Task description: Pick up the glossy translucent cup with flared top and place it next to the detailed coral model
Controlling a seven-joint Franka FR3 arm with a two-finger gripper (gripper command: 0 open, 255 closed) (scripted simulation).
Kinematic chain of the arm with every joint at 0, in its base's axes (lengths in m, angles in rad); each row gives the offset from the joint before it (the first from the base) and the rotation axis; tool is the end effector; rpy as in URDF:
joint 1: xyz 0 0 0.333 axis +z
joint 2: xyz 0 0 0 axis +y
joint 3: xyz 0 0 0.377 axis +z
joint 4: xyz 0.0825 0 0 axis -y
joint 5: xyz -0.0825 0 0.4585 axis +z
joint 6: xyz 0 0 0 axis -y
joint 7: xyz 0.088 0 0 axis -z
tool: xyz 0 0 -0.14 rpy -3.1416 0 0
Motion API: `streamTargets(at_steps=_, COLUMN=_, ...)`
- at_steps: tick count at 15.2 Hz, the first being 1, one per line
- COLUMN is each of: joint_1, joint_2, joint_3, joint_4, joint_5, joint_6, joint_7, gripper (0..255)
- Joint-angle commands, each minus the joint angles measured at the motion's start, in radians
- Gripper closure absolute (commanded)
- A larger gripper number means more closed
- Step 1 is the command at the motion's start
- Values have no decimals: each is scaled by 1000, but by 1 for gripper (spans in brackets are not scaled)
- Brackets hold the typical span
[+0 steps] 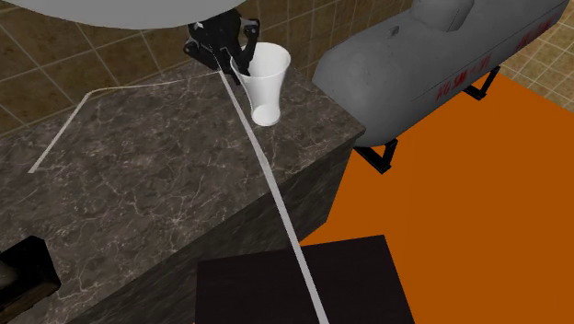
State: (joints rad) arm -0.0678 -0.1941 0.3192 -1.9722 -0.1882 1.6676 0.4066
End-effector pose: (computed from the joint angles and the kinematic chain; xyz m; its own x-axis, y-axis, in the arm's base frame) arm 0.5347 0.1227 0.5544 0.9905 -0.1367 -0.0167 -0.1271 -0.9543 0.2705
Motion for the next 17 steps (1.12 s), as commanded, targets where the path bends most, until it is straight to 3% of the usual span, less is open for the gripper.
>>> streamTargets(at_steps=1, joint_1=0, joint_2=1, joint_3=1, joint_4=31, joint_5=1, joint_6=-31, joint_7=-4, gripper=255)
streamTargets(at_steps=17, joint_1=-2, joint_2=38, joint_3=7, joint_4=285, joint_5=-11, joint_6=-246, joint_7=-40, gripper=255)
